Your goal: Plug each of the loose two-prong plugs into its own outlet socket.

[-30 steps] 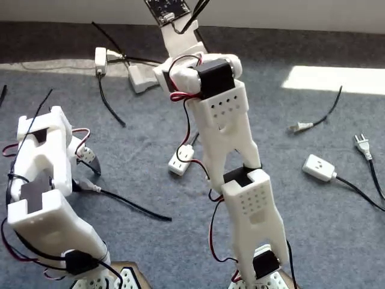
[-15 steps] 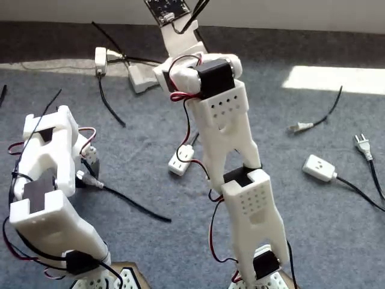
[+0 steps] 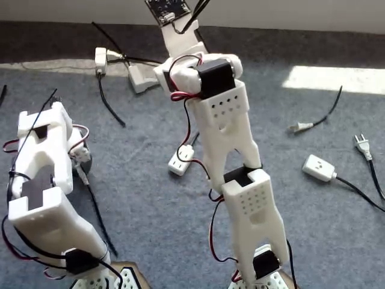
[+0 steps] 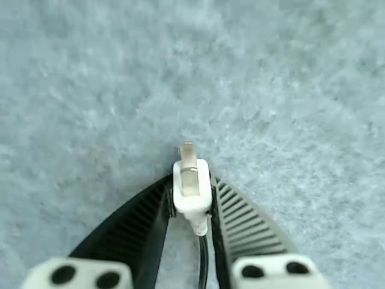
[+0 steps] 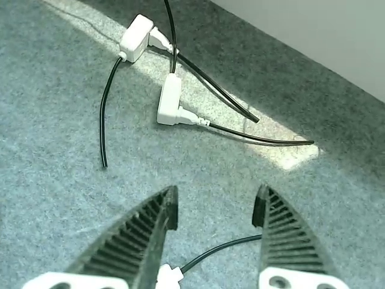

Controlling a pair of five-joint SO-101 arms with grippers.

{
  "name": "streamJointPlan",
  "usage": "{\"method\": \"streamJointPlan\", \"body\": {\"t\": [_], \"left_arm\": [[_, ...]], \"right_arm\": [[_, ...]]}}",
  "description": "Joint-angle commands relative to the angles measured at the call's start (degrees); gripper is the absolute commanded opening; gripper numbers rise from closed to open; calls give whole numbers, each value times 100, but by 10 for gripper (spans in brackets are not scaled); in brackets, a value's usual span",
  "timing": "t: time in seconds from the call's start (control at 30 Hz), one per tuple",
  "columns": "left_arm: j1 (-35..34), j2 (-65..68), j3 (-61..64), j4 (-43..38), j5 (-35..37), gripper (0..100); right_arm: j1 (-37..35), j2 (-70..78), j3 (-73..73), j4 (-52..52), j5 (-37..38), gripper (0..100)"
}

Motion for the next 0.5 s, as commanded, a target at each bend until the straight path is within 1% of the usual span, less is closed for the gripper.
{"method": "streamJointPlan", "body": {"t": [0.0,0.07,0.13,0.2,0.27,0.33,0.47], "left_arm": [[-48,-40,-901,-105,-1204,53],[-48,-31,-1218,-105,-1996,53],[-48,-31,-1358,-105,-3015,53],[-66,-31,-1341,-97,-4018,53],[-92,-4,-1165,-105,-4721,53],[-92,171,-998,-105,-4976,55],[-66,1051,-1112,-114,-5020,56]], "right_arm": [[75,-347,-13,224,-44,207],[75,-347,-13,224,-44,207],[84,-330,-13,224,-44,207],[84,-330,-4,224,-44,207],[84,-321,-4,224,-44,207],[84,-321,-4,224,-44,207],[84,-312,-4,224,-44,207]]}}
